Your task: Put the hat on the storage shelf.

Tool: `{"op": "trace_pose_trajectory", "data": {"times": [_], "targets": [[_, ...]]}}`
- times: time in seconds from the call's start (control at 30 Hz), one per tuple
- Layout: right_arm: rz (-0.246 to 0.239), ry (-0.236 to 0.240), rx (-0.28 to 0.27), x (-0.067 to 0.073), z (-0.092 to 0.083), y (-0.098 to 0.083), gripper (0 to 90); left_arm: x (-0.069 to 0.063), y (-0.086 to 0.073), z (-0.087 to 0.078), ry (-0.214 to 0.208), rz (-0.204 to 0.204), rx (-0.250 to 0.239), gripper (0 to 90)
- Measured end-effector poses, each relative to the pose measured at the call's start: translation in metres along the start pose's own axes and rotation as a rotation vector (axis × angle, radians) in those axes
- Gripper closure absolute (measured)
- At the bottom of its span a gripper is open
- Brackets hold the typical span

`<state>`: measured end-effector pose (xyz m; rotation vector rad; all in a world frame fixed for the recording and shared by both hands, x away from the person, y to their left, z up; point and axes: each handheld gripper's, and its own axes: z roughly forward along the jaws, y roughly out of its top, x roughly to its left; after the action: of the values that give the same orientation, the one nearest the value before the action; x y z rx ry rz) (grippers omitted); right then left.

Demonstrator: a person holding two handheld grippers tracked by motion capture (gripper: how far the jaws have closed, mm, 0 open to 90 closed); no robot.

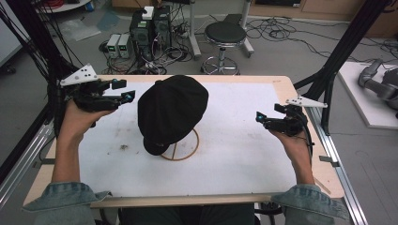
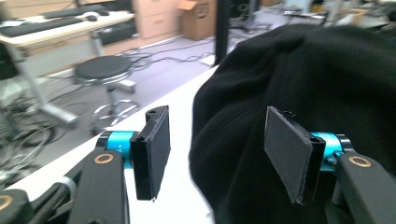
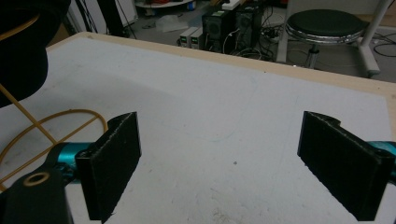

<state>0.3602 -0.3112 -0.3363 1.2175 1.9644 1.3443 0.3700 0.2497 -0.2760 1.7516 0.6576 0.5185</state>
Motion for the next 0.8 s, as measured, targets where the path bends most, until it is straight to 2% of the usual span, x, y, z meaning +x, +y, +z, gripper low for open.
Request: {"op": "trace_pose_trajectory", "data": {"times": [0.1, 0.37, 0.4, 0.47, 0.6, 0.67, 0.8], "targets": [[-0.003, 0.002, 0.002, 0.000, 0.002, 0.000, 13.1, 0.002, -0.008, -0.004, 0.056, 0.003, 0.023, 38.1], [-0.002, -0.006, 0.013, -0.002, 0.006, 0.000, 12.6, 0.010, -0.035, -0.006, 0.137, -0.045, 0.052, 31.1], [0.005, -0.008, 0.015, -0.002, 0.006, 0.000, 12.4, 0.012, -0.038, -0.006, 0.150, -0.051, 0.059, 26.6], [0.001, -0.009, 0.014, -0.002, 0.006, 0.000, 12.4, 0.014, -0.045, -0.007, 0.178, -0.066, 0.073, 24.8], [0.000, -0.010, 0.015, -0.002, 0.008, 0.000, 12.4, 0.019, -0.056, -0.008, 0.199, -0.087, 0.089, 23.3], [0.000, -0.010, 0.019, -0.001, 0.009, 0.000, 12.4, 0.020, -0.058, -0.010, 0.217, -0.083, 0.096, 23.3], [-0.006, -0.007, 0.019, 0.000, 0.010, 0.000, 12.4, 0.022, -0.063, -0.011, 0.226, -0.092, 0.100, 23.2]]}}
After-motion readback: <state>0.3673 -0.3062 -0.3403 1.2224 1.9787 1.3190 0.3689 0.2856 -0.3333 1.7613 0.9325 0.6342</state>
